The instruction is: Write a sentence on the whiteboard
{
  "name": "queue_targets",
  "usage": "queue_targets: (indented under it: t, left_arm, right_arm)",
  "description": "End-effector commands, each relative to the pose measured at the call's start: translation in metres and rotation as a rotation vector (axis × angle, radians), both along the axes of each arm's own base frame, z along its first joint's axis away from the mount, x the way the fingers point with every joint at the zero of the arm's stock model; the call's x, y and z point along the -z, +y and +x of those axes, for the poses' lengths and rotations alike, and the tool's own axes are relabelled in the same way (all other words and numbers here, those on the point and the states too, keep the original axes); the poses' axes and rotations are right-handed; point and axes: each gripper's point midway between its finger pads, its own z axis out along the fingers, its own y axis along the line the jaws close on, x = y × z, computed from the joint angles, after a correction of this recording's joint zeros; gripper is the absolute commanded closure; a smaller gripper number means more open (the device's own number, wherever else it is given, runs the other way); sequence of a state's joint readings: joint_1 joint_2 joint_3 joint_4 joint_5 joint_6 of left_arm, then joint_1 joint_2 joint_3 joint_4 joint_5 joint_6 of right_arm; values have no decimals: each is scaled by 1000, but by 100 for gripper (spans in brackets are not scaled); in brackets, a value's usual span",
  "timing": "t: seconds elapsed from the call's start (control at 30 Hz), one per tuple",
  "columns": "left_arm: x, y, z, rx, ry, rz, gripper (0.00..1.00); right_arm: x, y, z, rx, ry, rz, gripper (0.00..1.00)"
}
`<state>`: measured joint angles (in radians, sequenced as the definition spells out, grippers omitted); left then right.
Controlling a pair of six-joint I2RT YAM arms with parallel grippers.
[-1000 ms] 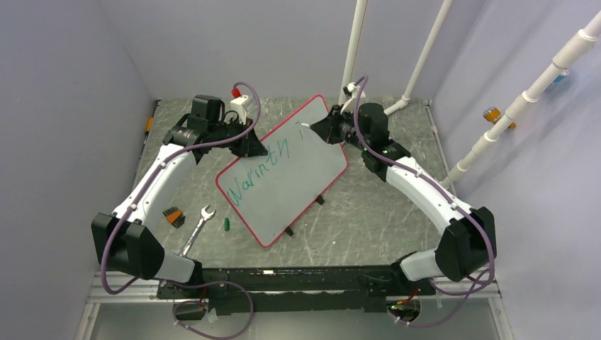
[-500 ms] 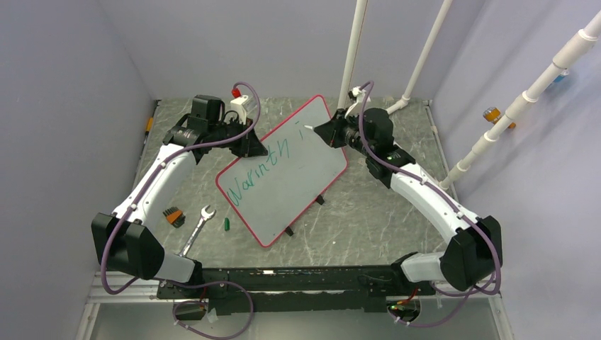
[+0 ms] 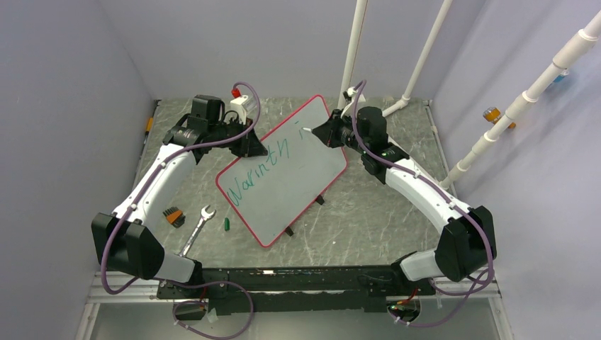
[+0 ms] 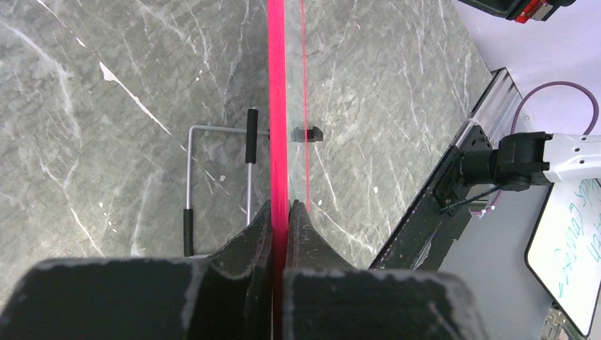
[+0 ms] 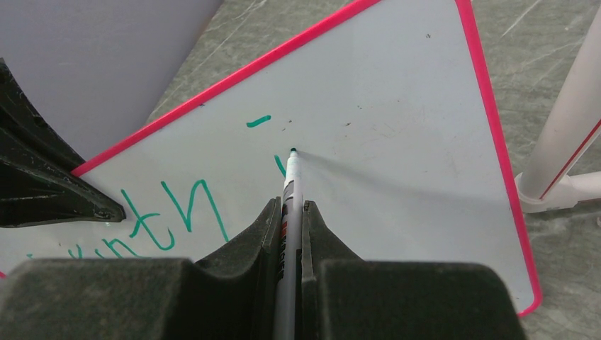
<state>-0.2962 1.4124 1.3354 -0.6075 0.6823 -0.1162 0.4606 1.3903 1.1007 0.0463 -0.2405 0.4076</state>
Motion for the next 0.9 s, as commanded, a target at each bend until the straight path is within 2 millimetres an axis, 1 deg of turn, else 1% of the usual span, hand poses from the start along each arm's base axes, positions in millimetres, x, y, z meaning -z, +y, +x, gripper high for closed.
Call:
queue_targets:
  t: [0.0, 0.07, 0.27, 0.37, 0.53, 0.87]
  left_arm:
    - [15, -1, -1, 73, -91, 87, 100]
    - [15, -1, -2, 73, -90, 87, 100]
    - [15, -1, -1, 74, -91, 86, 100]
    - [14, -1, -1, 73, -92, 86, 100]
    - [15, -1, -2, 74, -91, 86, 100]
    - [15, -1, -2, 75, -90, 85, 100]
  right_arm:
    - [-11, -1, 7, 12, -43, 8, 100]
    - [-5, -1, 5, 11, -31, 7, 100]
    - [22, -4, -5, 7, 22, -3, 100]
    - [28, -5, -9, 8, 35, -2, 100]
    - [22, -4, -9, 2, 32, 13, 100]
    - [-7, 2, -2, -11, -8, 40, 100]
